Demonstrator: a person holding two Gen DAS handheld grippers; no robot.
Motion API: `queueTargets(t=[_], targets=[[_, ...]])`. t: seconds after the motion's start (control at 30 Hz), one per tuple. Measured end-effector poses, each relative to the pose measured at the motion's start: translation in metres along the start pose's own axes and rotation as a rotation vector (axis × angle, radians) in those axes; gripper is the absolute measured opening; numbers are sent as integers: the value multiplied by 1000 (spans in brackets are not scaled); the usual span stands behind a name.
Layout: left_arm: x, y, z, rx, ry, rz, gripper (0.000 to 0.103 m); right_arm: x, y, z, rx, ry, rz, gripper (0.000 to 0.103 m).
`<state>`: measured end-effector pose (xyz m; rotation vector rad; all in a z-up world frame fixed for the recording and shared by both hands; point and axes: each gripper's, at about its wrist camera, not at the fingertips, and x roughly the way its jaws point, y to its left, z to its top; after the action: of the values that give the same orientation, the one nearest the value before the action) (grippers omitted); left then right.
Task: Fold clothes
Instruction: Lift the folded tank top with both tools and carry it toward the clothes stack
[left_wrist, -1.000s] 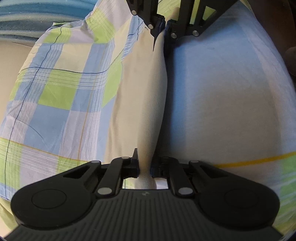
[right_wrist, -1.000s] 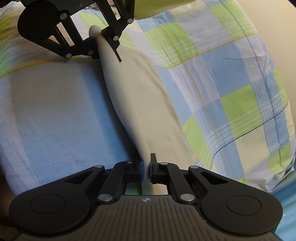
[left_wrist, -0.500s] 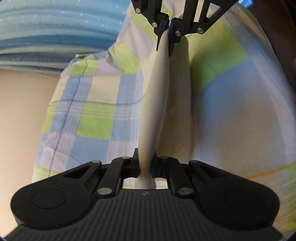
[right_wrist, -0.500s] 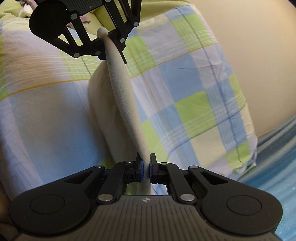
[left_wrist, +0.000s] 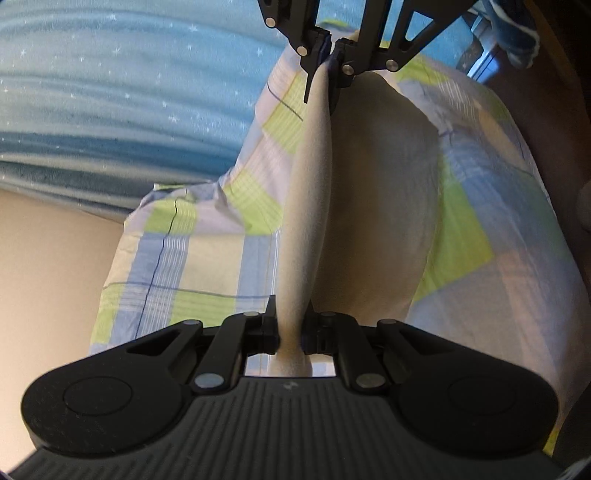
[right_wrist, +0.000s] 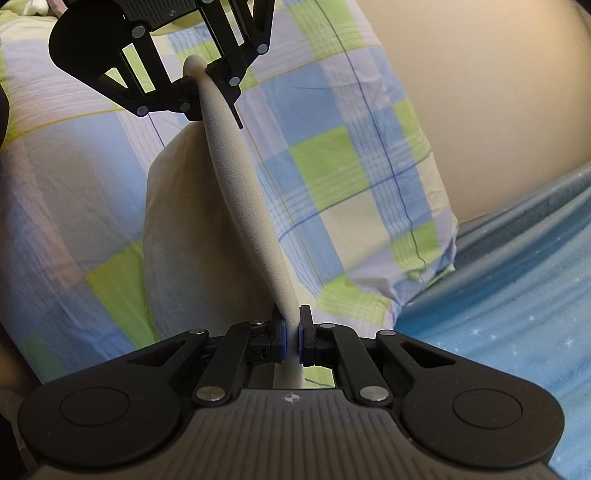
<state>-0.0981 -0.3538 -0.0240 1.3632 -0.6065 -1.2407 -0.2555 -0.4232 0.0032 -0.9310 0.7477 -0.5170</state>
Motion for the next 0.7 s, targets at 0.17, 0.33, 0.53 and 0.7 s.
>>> queueTargets(t=[0.17,0.33,0.53,0.7], targets=[[-6,3,20,19,-40,6,8,-13,-9,-11,11,29,-28,5],[-12,3,40,38,-91,8,8,-28,-15,-24,24,66,-58,5],[-16,1,72,60,-166,5,8,-50,-23,-48,45,126,-96,5],[-20,-3,101,78,-232,-3,8,-73,-28,-71,64,183,-128,5]])
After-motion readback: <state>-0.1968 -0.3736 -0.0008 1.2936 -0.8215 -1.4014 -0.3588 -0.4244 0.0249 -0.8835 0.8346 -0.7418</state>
